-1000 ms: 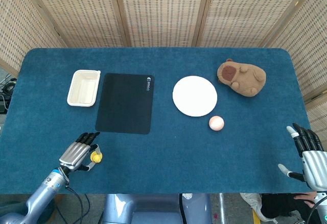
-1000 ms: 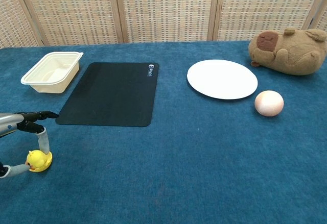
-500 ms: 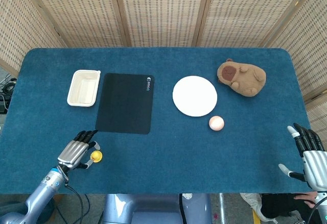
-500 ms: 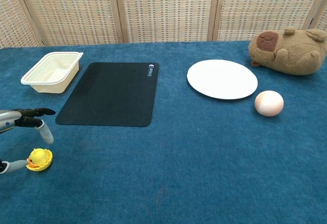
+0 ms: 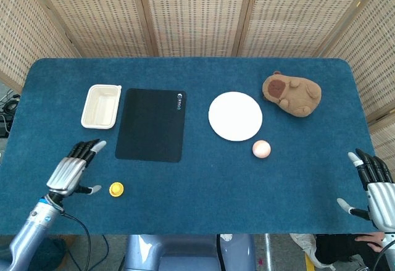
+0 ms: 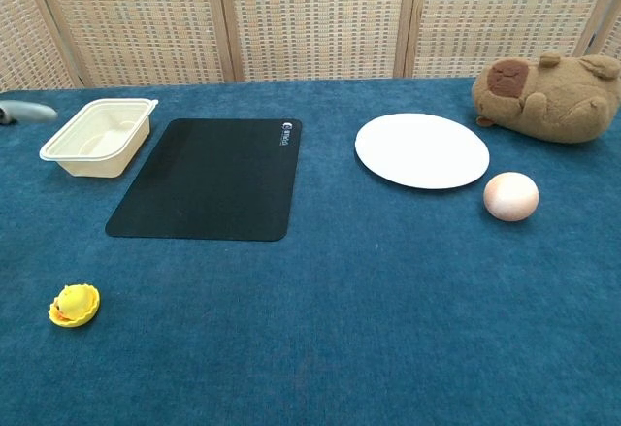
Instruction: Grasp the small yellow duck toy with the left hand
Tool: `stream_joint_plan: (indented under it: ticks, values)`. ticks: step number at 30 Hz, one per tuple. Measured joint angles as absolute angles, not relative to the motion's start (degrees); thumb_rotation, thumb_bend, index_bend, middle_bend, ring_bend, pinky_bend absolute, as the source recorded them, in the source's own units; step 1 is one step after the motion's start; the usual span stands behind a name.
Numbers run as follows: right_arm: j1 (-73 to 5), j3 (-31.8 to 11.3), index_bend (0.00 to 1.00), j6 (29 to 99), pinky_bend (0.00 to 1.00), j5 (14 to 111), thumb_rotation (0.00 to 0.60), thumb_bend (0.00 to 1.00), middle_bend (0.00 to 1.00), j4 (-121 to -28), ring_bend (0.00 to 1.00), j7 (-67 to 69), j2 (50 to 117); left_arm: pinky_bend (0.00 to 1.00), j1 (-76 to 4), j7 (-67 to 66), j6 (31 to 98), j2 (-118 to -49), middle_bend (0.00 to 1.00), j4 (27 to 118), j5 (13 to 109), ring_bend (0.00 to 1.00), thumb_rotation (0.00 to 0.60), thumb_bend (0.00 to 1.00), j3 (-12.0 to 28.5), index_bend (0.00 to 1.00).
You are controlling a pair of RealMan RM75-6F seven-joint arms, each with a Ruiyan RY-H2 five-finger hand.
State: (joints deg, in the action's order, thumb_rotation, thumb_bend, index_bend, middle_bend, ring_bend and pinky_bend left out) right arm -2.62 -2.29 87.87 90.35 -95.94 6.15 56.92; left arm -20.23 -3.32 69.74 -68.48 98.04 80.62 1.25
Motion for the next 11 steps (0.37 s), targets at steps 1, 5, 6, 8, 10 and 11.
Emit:
stream_joint_plan:
  ticks: [1, 5, 6, 8, 10, 11]
  values:
    - [-2.6, -2.3, 0.01, 88.0, 0.00, 90.4, 0.600, 0.00, 0.00, -95.9, 0.00, 6.2, 56.9, 0.00, -19.4, -3.0, 71.7, -67.5, 0.00, 98.6, 80.7, 0.00, 0.600, 0.05, 1.5, 0.00]
    - [-2.5, -2.4, 0.01, 88.1, 0.00, 90.3, 0.600, 0.00, 0.00, -95.9, 0.00, 6.3, 56.9, 0.00, -14.4, -2.0, 80.0, -62.1, 0.00, 101.2, 80.5, 0.00, 0.600, 0.03, 2.4, 0.00]
    - [-2.5, -2.4, 0.01, 88.1, 0.00, 90.3, 0.600, 0.00, 0.00, -95.9, 0.00, 6.3, 56.9, 0.00, -13.2, -1.9, 81.3, -61.0, 0.00, 101.6, 80.4, 0.00, 0.600, 0.03, 2.4, 0.00]
    - [-2.6, -2.4, 0.01, 88.0, 0.00, 90.3, 0.600, 0.00, 0.00, -95.8, 0.00, 6.0, 57.0, 0.00, -11.4, -2.3, 82.8, -59.6, 0.00, 101.8, 80.2, 0.00, 0.600, 0.03, 2.3, 0.00]
    - [-2.5, -2.4, 0.01, 88.2, 0.00, 90.4, 0.600, 0.00, 0.00, -95.7, 0.00, 5.3, 57.2, 0.00, -10.4, -3.3, 83.5, -59.1, 0.00, 101.6, 80.0, 0.00, 0.600, 0.03, 2.0, 0.00]
    - [-2.5, -2.3, 0.01, 88.3, 0.00, 90.6, 0.600, 0.00, 0.00, -95.7, 0.00, 5.0, 57.3, 0.00, -10.3, -3.5, 83.5, -59.0, 0.00, 101.5, 80.0, 0.00, 0.600, 0.03, 1.9, 0.00]
